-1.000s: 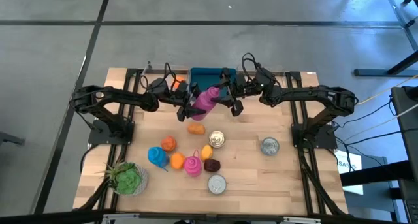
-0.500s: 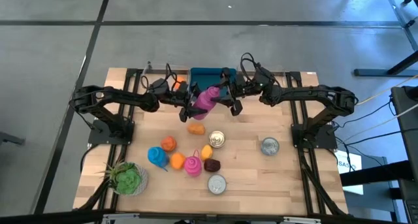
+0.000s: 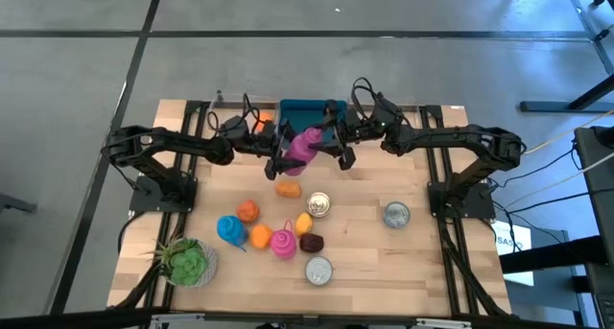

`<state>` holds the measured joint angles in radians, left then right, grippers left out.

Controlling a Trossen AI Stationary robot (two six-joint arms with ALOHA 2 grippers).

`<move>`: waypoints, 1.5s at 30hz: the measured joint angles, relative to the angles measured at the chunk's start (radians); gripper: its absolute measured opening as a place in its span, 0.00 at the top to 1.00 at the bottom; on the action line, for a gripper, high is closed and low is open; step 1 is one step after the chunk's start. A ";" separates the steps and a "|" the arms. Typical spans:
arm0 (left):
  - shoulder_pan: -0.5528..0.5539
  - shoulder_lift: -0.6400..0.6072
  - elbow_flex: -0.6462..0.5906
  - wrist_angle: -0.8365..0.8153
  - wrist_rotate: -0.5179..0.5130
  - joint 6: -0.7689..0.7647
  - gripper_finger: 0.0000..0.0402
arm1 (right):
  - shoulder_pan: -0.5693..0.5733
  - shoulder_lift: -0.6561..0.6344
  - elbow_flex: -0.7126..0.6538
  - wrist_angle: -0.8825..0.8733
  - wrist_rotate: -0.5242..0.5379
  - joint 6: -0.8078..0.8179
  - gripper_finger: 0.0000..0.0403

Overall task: Pick & Place Food Item
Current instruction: Put the violet water bottle into the blue bin

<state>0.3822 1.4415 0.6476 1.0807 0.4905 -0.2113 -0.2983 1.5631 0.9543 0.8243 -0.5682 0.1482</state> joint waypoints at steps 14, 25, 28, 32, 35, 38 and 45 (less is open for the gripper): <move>0.003 -0.027 0.002 -0.010 0.007 0.040 0.01 | -0.004 0.002 -0.001 -0.050 0.000 -0.017 0.47; 0.084 -0.191 0.002 -0.246 0.066 0.043 0.01 | -0.022 -0.004 -0.001 -0.108 0.021 -0.018 0.47; 0.096 -0.211 0.002 -0.306 0.063 0.041 0.01 | -0.031 -0.004 -0.001 -0.137 0.057 -0.035 0.47; 0.099 -0.225 0.002 -0.365 0.059 0.040 0.02 | -0.047 -0.004 -0.001 -0.154 0.066 -0.044 0.47; 0.099 -0.225 0.002 -0.391 0.054 0.052 0.01 | -0.059 -0.004 0.001 -0.181 0.078 -0.046 0.47; 0.098 -0.224 0.002 -0.434 0.044 0.142 0.01 | -0.071 -0.004 0.054 -0.308 0.079 -0.079 0.47; 0.099 -0.225 0.002 -0.458 -0.037 0.198 0.01 | -0.078 -0.004 0.178 -0.519 0.177 -0.231 0.47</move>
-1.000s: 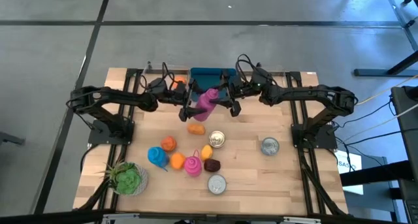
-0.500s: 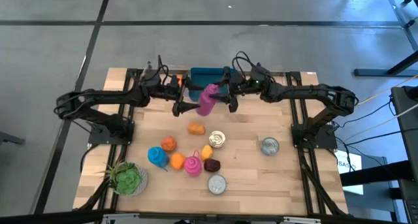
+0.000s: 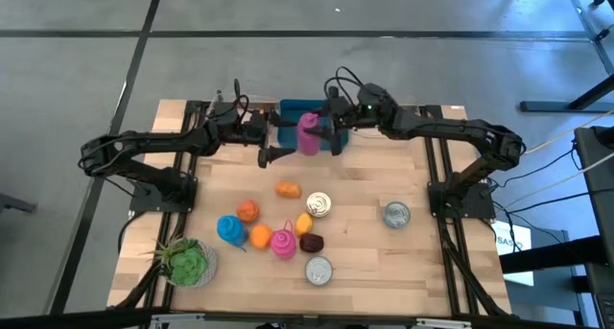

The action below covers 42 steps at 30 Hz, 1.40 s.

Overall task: Pick & Place Food Item
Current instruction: Put the violet water bottle into the blue bin

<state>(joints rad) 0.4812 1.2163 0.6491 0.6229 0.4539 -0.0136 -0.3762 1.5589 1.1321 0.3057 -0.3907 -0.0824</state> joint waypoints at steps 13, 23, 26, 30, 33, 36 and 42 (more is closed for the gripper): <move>-0.002 0.002 -0.002 -0.060 0.017 -0.081 0.02 | -0.181 -0.001 0.012 -0.043 0.089 -0.013 0.47; -0.041 0.002 -0.002 -0.051 0.010 -0.080 0.02 | -0.250 0.127 0.003 0.059 0.122 0.054 0.47; -0.049 0.002 -0.002 -0.052 0.010 -0.080 0.02 | -0.250 0.162 0.003 0.091 0.123 0.061 0.47; -0.051 0.002 -0.002 -0.052 0.009 -0.080 0.02 | -0.237 0.206 0.002 0.149 0.106 0.099 0.47; -0.051 0.002 -0.002 -0.052 0.009 -0.079 0.02 | -0.215 0.230 0.002 0.179 0.106 0.101 0.47; -0.051 0.002 -0.002 -0.051 0.009 -0.077 0.02 | -0.179 0.243 0.002 0.194 0.118 0.078 0.47; -0.048 0.002 -0.002 -0.052 -0.008 -0.077 0.02 | -0.123 0.271 0.002 0.280 0.139 0.071 0.47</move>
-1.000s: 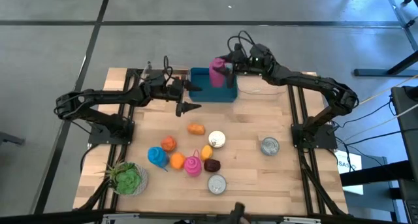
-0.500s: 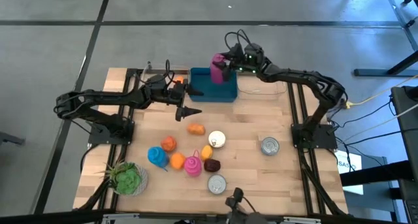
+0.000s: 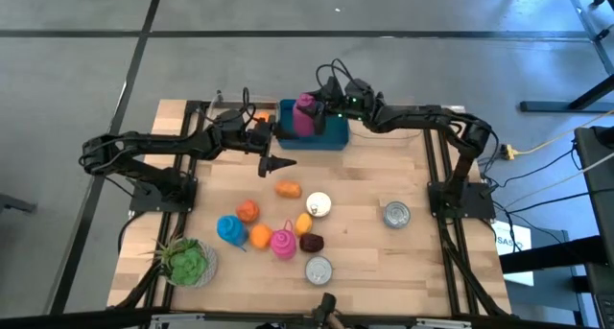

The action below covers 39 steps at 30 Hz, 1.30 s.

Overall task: Pick & Place Food Item
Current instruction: Put the violet water bottle into the blue bin

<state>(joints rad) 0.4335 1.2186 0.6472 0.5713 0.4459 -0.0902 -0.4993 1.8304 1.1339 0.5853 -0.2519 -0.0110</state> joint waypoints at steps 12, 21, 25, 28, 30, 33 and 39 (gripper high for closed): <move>0.000 0.000 0.000 0.000 -0.007 0.000 0.02 | 0.021 0.030 0.000 0.036 0.021 0.030 0.47; 0.000 0.000 0.000 0.000 -0.007 -0.002 0.02 | 0.033 0.030 0.000 0.021 0.024 0.030 0.47; 0.000 0.000 0.000 0.000 -0.007 -0.003 0.02 | 0.033 0.030 0.001 -0.007 0.025 0.028 0.47; 0.000 0.000 0.000 0.000 -0.010 -0.003 0.02 | 0.037 0.030 0.001 -0.078 0.028 0.003 0.47; 0.000 0.000 0.000 0.000 -0.010 -0.002 0.02 | 0.037 0.030 0.001 -0.103 0.028 -0.001 0.47; 0.000 0.000 0.000 0.000 -0.010 -0.002 0.02 | 0.037 0.030 0.001 -0.124 0.028 -0.001 0.47; 0.000 0.000 0.000 -0.001 -0.011 0.000 0.02 | 0.038 0.030 0.001 -0.145 0.029 -0.018 0.47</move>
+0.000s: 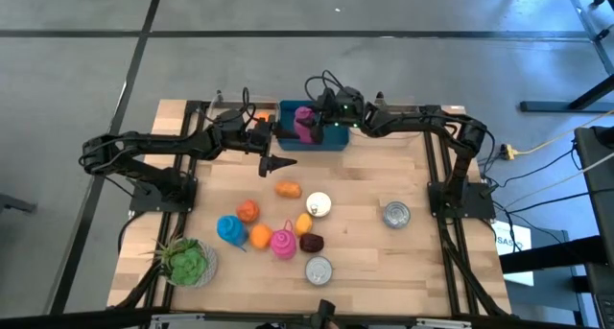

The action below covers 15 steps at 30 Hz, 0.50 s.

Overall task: Pick & Place Food Item
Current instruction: Put the violet water bottle into the blue bin

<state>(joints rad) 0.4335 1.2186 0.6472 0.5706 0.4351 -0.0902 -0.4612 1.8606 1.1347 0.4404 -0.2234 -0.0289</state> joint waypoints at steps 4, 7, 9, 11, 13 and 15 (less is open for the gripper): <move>0.000 0.000 0.000 0.000 0.000 0.000 0.02 | 0.000 0.000 0.000 -0.001 0.045 -0.013 0.47; 0.000 0.000 0.000 0.000 0.000 0.000 0.02 | 0.000 0.000 0.000 -0.003 0.048 -0.014 0.47; 0.000 0.000 0.000 0.000 0.000 0.000 0.02 | 0.000 0.000 0.000 -0.009 0.049 -0.014 0.47; 0.000 0.000 0.000 0.000 0.000 0.000 0.02 | 0.000 0.000 0.000 -0.020 0.049 -0.014 0.45; 0.000 0.000 0.000 0.000 0.000 0.000 0.02 | 0.000 0.000 0.000 -0.028 0.049 -0.013 0.44; 0.000 0.000 0.000 0.000 0.000 0.000 0.02 | 0.000 0.000 0.000 -0.031 0.048 -0.014 0.42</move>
<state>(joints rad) 0.4335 1.2186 0.6472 0.5704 0.4351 -0.0903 -0.4610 1.8604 1.1347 0.4097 -0.1753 -0.0425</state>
